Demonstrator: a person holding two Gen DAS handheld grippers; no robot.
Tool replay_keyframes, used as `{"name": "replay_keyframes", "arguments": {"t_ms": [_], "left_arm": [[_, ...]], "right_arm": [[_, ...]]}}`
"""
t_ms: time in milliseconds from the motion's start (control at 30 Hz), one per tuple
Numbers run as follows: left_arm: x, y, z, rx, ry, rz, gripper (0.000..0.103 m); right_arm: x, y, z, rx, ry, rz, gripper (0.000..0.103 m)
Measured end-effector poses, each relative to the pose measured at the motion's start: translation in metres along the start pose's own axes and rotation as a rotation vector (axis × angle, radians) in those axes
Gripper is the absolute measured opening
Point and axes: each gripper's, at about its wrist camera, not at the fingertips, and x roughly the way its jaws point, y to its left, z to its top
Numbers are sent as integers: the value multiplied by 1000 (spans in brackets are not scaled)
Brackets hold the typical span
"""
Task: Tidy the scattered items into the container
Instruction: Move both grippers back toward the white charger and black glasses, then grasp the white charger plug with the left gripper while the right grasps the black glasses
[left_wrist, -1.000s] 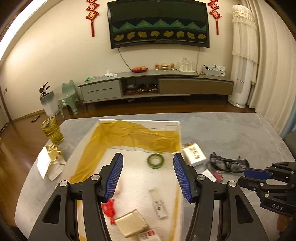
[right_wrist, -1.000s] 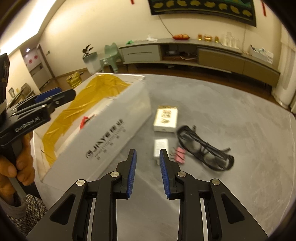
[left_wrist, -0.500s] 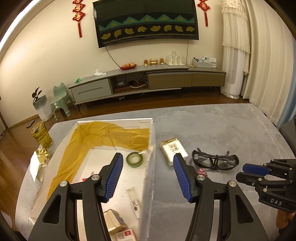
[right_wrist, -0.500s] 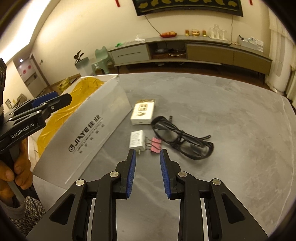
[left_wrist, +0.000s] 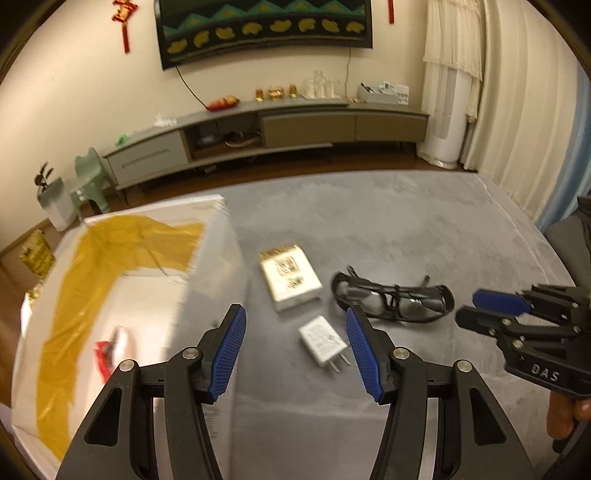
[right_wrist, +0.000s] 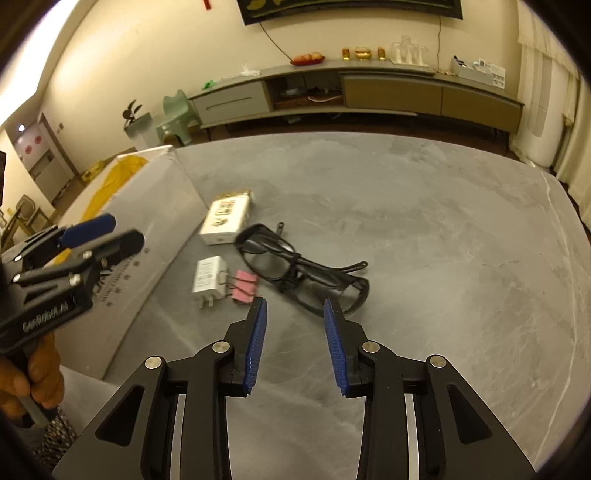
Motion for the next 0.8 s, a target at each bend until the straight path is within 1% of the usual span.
{"name": "replay_keyframes", "arguments": {"t_ms": [100, 167, 233, 333, 433, 500, 533, 567, 600, 667, 700, 767, 800], "left_arm": [[19, -5, -1, -20, 42, -15, 58], [33, -8, -3, -45, 65, -20, 58], [45, -9, -4, -69, 82, -22, 58], [61, -11, -4, -74, 87, 3, 58], [76, -11, -9, -66, 103, 16, 58], [86, -9, -15, -58, 134, 28, 50], [89, -7, -18, -67, 148, 23, 39], [91, -3, -20, -75, 155, 24, 38], [90, 0, -22, -83, 153, 27, 38], [88, 10, -25, -116, 158, 4, 38], [87, 13, -27, -138, 160, -20, 38], [85, 16, -31, -163, 162, -63, 39], [84, 15, -32, -164, 160, -70, 39]], "right_arm": [[7, -1, 6, -24, -6, -4, 37], [11, 0, 11, -46, -13, 3, 41], [14, 2, 15, -67, -20, 10, 41], [23, 7, 20, -124, -28, 27, 42], [38, 8, 20, -165, -11, 37, 42], [49, 5, 16, -168, 20, 33, 42], [55, 3, 15, -159, 58, 30, 42], [59, 1, 13, -147, 97, 21, 41], [58, 1, 13, -146, 112, 24, 41], [54, 2, 11, -126, 171, 81, 41], [49, 5, 10, -142, 159, 82, 41], [41, 12, 11, -185, 125, 50, 42], [39, 15, 12, -210, 101, 28, 42]]}}
